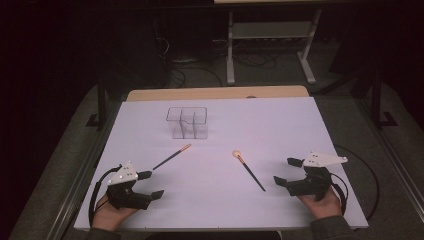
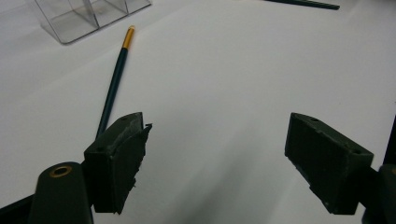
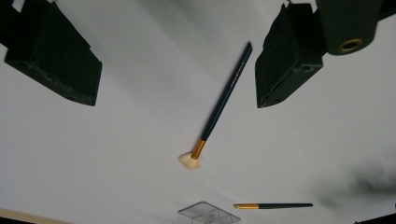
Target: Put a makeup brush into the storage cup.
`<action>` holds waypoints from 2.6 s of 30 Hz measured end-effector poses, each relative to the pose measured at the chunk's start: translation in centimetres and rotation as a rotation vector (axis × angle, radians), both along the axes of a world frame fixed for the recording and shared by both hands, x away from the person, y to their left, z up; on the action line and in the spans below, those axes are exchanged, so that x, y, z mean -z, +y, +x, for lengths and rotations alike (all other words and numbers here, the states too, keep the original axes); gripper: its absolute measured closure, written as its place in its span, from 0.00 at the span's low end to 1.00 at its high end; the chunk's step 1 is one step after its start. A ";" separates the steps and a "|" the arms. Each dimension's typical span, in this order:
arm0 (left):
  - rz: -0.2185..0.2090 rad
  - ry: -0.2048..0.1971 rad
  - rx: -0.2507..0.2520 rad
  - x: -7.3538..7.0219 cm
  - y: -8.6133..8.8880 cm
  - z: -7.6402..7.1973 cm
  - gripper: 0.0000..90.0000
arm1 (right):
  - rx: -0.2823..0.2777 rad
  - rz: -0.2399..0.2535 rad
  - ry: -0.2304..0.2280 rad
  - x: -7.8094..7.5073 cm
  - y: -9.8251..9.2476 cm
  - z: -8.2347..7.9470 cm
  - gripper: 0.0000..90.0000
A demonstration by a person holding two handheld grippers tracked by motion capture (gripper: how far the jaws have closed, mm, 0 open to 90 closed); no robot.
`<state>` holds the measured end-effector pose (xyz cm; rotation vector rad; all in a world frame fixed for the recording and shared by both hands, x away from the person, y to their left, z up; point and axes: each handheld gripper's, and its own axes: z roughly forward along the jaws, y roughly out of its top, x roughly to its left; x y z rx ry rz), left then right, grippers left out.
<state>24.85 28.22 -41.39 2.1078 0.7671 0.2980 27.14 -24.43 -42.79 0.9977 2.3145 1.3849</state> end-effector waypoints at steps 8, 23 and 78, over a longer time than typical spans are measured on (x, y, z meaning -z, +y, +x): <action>0.002 -0.005 0.007 -0.2 0.0 0.0 0.23 | 0.004 -0.001 -0.005 -0.1 -0.1 0.0 0.15; 0.020 -0.023 0.001 -1.6 0.0 0.5 0.26 | 0.023 -0.010 -0.006 -0.2 -0.4 0.1 0.15; 0.215 0.176 0.024 -2.2 -3.1 12.3 0.50 | -0.006 -0.039 -0.015 -0.8 0.2 0.5 0.15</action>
